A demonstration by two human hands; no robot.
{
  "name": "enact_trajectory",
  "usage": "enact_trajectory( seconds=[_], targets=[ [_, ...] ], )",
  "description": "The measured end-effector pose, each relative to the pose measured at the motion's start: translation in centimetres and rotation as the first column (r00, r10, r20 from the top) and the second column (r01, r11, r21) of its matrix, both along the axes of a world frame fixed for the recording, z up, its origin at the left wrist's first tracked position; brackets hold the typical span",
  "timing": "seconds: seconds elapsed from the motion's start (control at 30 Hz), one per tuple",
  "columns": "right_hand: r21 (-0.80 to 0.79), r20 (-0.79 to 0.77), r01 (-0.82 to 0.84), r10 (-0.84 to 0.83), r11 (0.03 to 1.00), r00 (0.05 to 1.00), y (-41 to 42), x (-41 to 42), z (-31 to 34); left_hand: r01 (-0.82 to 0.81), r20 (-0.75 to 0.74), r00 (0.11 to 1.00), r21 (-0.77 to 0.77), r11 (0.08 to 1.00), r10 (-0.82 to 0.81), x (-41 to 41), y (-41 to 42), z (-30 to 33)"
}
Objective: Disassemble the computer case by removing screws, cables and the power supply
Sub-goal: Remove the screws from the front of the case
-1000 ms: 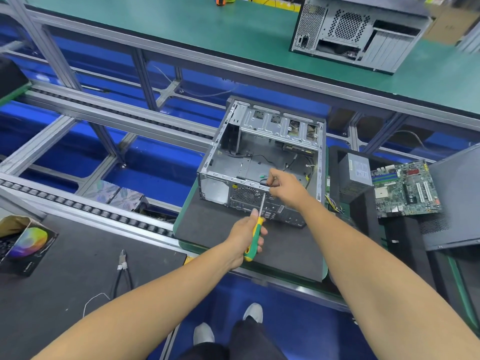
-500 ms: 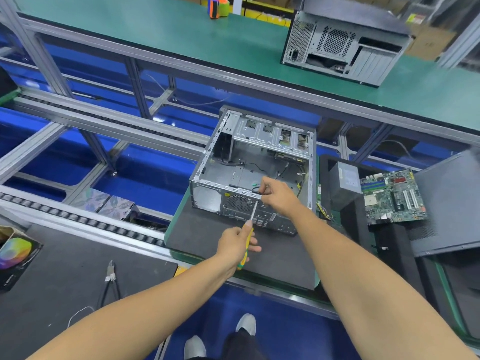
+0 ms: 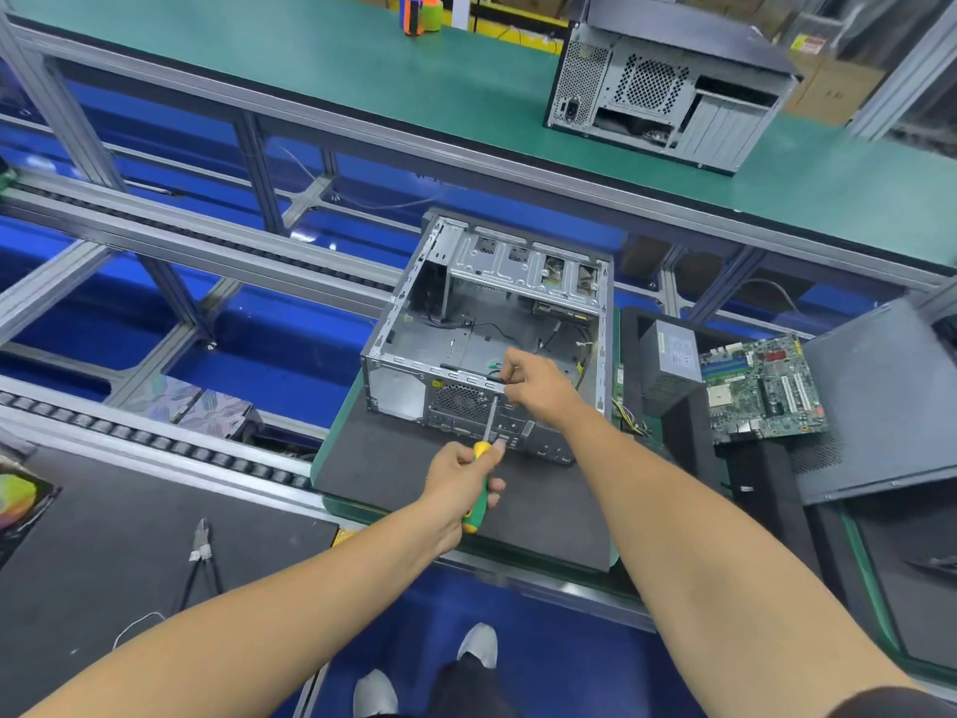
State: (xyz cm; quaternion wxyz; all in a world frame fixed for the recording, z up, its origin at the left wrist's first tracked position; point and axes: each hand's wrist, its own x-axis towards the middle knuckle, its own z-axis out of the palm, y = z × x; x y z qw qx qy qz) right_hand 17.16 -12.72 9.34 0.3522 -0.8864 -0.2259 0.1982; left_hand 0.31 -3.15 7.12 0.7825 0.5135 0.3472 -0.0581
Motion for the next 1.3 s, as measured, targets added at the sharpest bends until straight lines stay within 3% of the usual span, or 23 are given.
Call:
enact_trajectory(
  seconds=[0.4, 0.8, 0.93, 1.2, 1.3],
  targets=[
    [-0.003, 0.018, 0.005, -0.005, 1.000, 1.000, 0.1, -0.1, 0.1, 0.181, -0.091, 0.980, 0.036, 0.983, -0.177, -0.4, 0.4, 0.9],
    [-0.014, 0.028, -0.009, 0.009, 1.000, 1.000, 0.2, -0.1, 0.2, -0.001, -0.055, 0.998, 0.082, 0.997, 0.005, -0.3, 0.1, 0.7],
    [-0.008, 0.024, -0.007, 0.008, 1.000, 1.000, 0.2, -0.2, 0.2, 0.040, 0.004, 0.999, 0.063, 0.997, -0.040, -0.4, -0.3, 1.0],
    [0.000, 0.025, -0.006, 0.006, 1.000, 1.000, 0.1, -0.1, 0.1, 0.093, -0.085, 0.991, -0.084, 0.992, -0.100, -0.2, 0.1, 1.3],
    [-0.004, 0.023, -0.003, 0.003, 1.000, 1.000, 0.2, -0.1, 0.1, 0.076, -0.085, 0.993, -0.025, 0.997, -0.077, -0.1, 0.2, 1.0]
  ],
)
